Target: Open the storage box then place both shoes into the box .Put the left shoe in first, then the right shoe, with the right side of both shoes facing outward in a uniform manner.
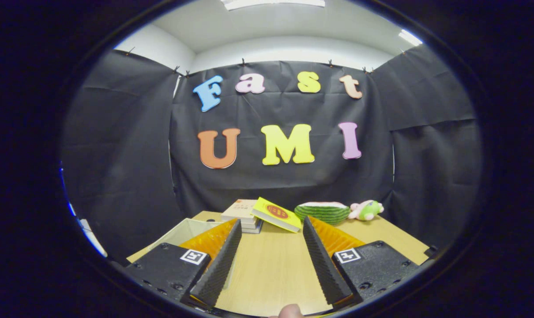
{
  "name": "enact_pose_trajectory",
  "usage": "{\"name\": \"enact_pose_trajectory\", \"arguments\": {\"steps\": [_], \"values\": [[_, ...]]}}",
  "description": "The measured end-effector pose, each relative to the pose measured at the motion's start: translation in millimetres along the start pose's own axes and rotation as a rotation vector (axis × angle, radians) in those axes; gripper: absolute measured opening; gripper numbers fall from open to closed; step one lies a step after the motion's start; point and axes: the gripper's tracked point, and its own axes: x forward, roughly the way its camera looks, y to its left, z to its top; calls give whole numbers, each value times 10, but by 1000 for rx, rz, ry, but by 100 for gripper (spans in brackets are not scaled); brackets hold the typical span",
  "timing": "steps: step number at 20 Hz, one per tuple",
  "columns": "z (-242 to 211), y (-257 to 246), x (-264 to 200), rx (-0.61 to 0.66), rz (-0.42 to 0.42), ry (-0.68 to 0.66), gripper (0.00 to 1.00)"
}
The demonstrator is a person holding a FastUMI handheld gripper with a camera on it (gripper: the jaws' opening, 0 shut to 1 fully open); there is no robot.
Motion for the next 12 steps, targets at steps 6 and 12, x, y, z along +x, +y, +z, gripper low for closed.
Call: {"name": "enact_pose_trajectory", "arguments": {"steps": [6, 12], "values": [[-54, -49, -194, -16, -38, -43, 90], [-72, -26, -290, -34, -59, -67, 90]]}}
